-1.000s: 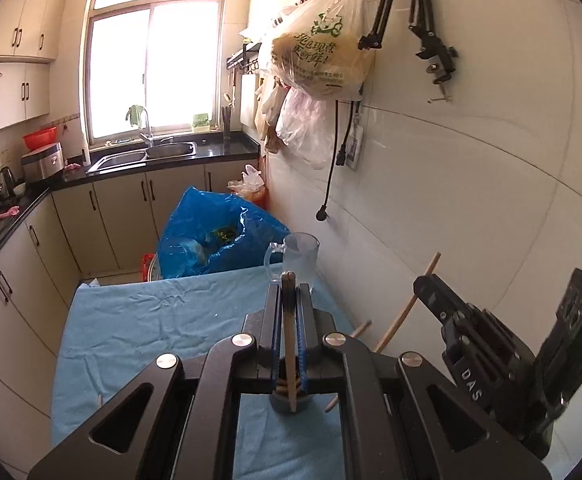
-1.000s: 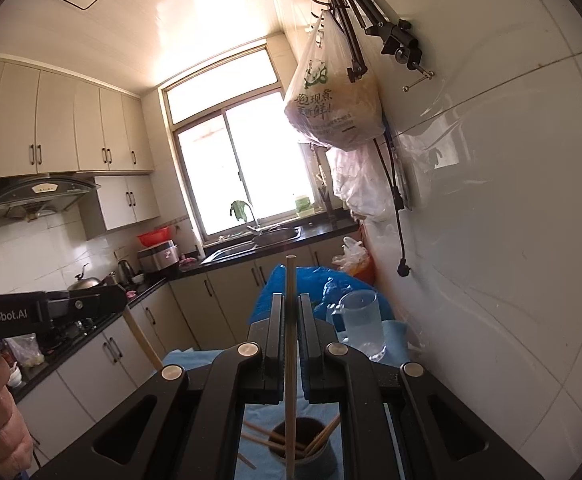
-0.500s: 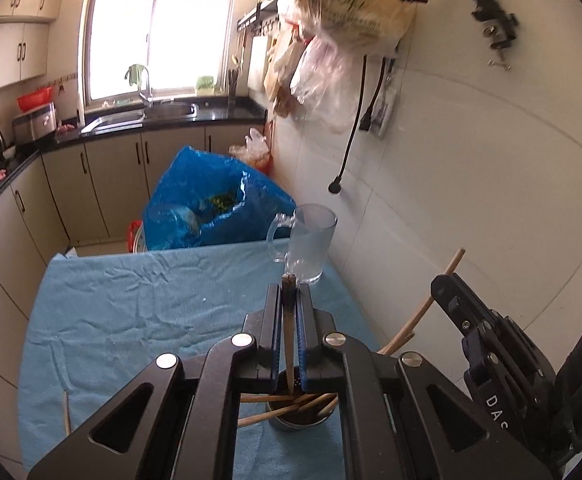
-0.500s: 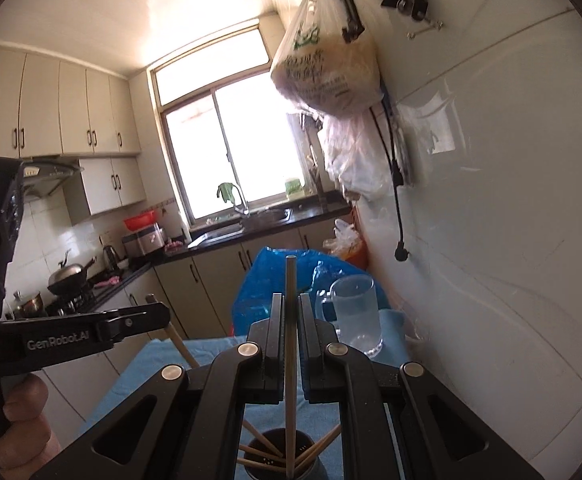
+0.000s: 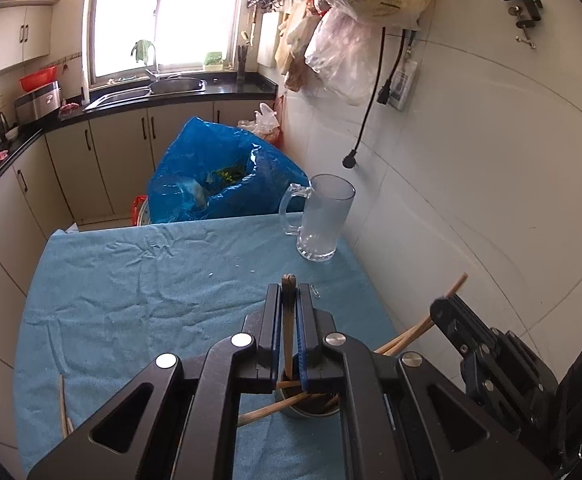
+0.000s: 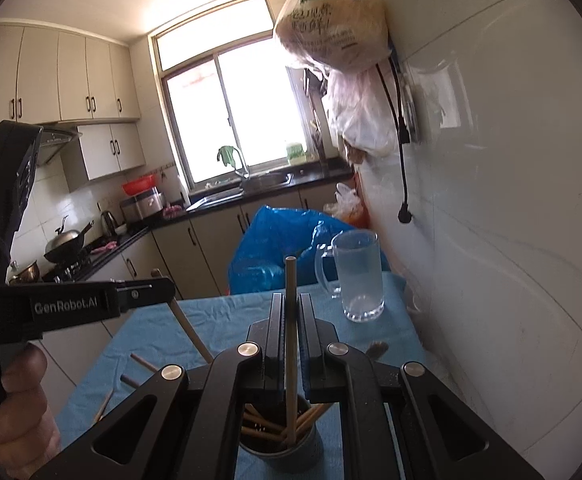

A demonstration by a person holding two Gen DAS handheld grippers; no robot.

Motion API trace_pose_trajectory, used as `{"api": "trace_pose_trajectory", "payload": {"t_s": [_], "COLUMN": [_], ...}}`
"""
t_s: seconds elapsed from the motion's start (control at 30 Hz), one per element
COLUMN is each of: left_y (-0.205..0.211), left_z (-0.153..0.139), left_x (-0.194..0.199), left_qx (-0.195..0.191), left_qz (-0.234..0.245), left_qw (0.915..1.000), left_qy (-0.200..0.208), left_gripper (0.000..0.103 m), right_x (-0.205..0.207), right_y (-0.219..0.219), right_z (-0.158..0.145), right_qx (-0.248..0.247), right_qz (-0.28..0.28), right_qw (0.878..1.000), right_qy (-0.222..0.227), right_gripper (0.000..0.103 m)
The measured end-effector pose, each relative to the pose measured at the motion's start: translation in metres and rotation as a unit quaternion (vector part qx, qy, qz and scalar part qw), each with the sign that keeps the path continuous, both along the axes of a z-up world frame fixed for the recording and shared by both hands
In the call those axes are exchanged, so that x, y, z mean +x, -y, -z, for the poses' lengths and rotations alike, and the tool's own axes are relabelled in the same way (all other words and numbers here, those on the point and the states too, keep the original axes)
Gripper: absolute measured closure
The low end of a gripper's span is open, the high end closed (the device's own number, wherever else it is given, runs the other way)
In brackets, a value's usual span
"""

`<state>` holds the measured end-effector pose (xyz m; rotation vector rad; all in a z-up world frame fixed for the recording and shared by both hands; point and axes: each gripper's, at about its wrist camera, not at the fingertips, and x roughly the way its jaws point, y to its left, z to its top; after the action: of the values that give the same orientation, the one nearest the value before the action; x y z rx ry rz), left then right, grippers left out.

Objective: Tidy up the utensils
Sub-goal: 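Lower the chopsticks into the black cup and open both tools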

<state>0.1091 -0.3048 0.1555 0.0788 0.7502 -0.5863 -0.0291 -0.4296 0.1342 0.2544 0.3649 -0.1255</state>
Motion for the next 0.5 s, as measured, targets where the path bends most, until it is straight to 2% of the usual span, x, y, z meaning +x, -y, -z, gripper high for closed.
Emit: {"api": "trace_pose_trajectory", "payload": {"t_s": [0.13,0.17,0.23,0.33,0.4,0.5], "left_y": [-0.005,-0.005,-0.009,-0.019,-0.025,-0.039], "left_z": [-0.007,-0.009,-0.015,-0.026,-0.032,-0.041], "left_x": [-0.004,-0.005,-0.009,-0.019,-0.025,-0.035], "left_qx": [-0.008,-0.011,-0.016,-0.029,-0.034,-0.044], "left_qz": [0.002,0.003,0.001,0.001,-0.002,-0.008], "left_qw": [1.0000,0.9999,0.9999,0.9995,0.9992,0.9985], "left_qy": [-0.001,0.000,0.005,0.016,0.020,0.031], "left_gripper": [0.094,0.092,0.079,0.074,0.072,0.068], "right_x": [-0.008,-0.010,-0.016,-0.028,-0.034,-0.047], "right_y": [0.002,0.002,0.001,0.001,-0.001,-0.003], "right_z": [-0.010,-0.012,-0.017,-0.026,-0.032,-0.041], "right_qx": [-0.001,-0.001,0.001,0.001,-0.001,0.002], "right_qz": [0.003,0.003,0.003,0.009,0.011,0.014], "right_qw": [1.000,1.000,1.000,0.999,0.999,0.999], "right_qy": [0.010,0.013,0.019,0.033,0.040,0.053], "right_gripper": [0.095,0.095,0.095,0.092,0.083,0.079]}}
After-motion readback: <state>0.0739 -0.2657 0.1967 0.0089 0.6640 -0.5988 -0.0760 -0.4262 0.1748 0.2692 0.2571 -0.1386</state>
